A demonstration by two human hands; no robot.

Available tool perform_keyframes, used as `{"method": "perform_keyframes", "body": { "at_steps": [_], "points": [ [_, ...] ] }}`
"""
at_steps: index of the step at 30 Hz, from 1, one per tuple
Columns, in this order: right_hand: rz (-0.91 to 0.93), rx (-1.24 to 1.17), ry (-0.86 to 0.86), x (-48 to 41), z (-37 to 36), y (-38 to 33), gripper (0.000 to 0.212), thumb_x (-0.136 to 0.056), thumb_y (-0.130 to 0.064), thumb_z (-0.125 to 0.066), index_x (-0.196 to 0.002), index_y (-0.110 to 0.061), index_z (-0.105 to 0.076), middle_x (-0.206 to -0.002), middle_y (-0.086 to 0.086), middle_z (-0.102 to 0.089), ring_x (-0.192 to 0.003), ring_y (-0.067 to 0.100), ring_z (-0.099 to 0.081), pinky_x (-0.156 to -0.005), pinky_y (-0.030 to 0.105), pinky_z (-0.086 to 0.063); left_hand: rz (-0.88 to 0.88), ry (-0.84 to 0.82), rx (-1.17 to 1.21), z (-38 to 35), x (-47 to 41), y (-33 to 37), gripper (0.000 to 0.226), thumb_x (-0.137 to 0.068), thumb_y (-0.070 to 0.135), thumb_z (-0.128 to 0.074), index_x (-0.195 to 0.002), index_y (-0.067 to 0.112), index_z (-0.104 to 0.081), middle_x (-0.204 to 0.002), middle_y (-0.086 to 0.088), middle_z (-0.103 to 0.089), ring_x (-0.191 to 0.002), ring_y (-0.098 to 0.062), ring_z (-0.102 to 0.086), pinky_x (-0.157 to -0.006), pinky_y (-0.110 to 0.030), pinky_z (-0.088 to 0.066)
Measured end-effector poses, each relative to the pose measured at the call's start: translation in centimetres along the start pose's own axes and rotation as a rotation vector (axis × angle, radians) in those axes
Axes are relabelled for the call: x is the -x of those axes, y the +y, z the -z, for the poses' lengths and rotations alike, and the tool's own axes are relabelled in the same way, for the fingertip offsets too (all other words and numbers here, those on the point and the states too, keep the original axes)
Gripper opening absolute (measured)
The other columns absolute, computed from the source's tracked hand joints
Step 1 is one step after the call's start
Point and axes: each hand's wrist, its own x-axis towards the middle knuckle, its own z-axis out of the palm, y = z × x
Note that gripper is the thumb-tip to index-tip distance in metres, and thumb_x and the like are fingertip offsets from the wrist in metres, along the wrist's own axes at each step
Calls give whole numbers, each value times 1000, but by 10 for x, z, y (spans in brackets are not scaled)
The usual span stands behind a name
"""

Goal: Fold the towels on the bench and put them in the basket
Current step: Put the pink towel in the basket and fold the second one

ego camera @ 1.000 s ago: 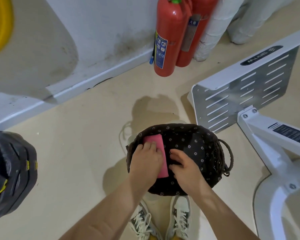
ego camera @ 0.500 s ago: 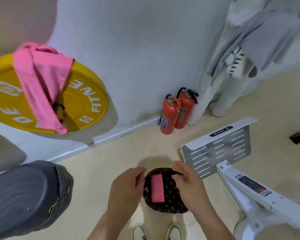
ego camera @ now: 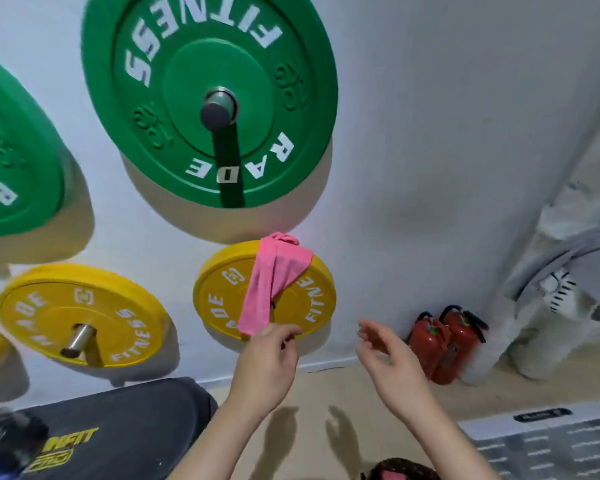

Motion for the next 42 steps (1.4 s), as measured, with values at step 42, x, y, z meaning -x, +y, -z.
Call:
{"method": "perform_keyframes", "body": {
  "at_steps": [42],
  "points": [
    [-59, -63, -20, -28, -2, -129, 10, -78, -14, -78, -84, -9, -72, -71, 5, -63, -68, 16, -53, -65, 32, -42, -475, -984, 647, 75, -150, 30, 9, -76, 30, -71, -71, 24, -72, -61, 11, -60, -59, -2, -49, -54, -17, -39]
  ]
}}
